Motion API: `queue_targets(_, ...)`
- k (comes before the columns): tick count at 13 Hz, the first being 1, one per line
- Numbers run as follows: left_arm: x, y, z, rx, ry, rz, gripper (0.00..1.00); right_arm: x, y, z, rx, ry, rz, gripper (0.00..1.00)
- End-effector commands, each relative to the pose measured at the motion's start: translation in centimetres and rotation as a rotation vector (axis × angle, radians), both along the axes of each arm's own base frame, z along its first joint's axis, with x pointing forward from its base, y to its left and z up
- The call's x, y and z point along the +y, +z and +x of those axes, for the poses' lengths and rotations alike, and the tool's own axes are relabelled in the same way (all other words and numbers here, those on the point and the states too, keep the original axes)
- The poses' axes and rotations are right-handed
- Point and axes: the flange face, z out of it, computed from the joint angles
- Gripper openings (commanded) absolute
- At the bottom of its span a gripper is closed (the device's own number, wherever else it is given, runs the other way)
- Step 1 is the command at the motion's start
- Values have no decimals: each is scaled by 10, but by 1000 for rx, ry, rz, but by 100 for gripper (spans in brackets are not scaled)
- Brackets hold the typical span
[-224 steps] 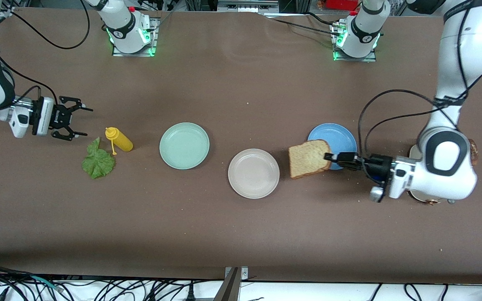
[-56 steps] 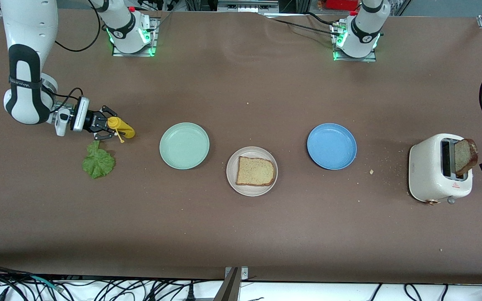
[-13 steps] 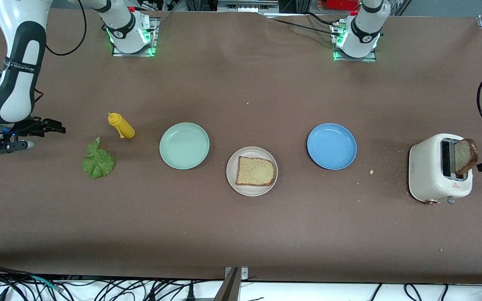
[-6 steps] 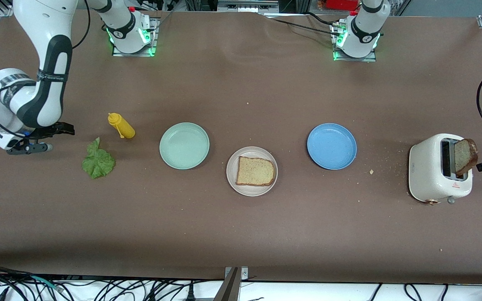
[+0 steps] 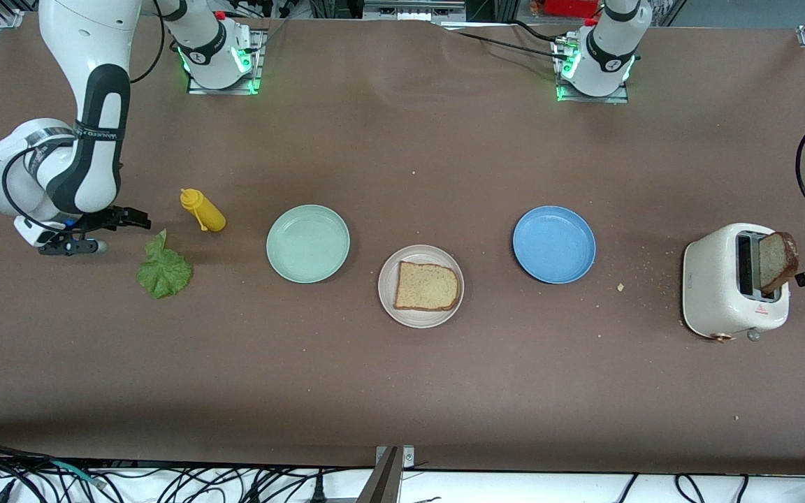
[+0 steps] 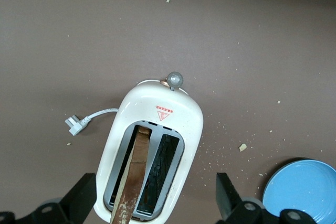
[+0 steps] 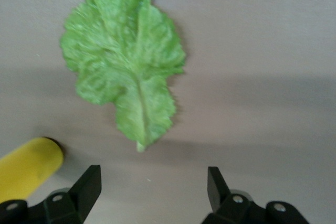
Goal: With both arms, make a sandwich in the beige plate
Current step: 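Lower the right gripper onto the green lettuce leaf and grasp it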
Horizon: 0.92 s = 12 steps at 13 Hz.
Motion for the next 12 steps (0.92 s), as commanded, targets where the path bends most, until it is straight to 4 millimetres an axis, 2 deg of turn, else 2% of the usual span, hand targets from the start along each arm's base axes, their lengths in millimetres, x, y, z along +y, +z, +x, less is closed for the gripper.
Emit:
queue_targets(1,-2,2,-1,9,-16,27,100,0,-8,1,-22,-29,-8,91)
queue_targets(2,-2,2,-1,9,-16,27,100,-2,-9,1,-29,-39,-3,97)
queue_targets(6,-4,2,0,9,-19,27,100,1,-31,3,-50,-53,12,98)
queue_targets(8,-3,2,0,9,-18,27,100,-1,-33,6,-64,-66,15,98)
queue_targets(10,-4,2,0,9,-19,27,100,11,-37,16,-114,-68,12,98)
queue_targets(12,-4,2,0,9,-19,27,100,12,-37,18,-133,-82,10,98)
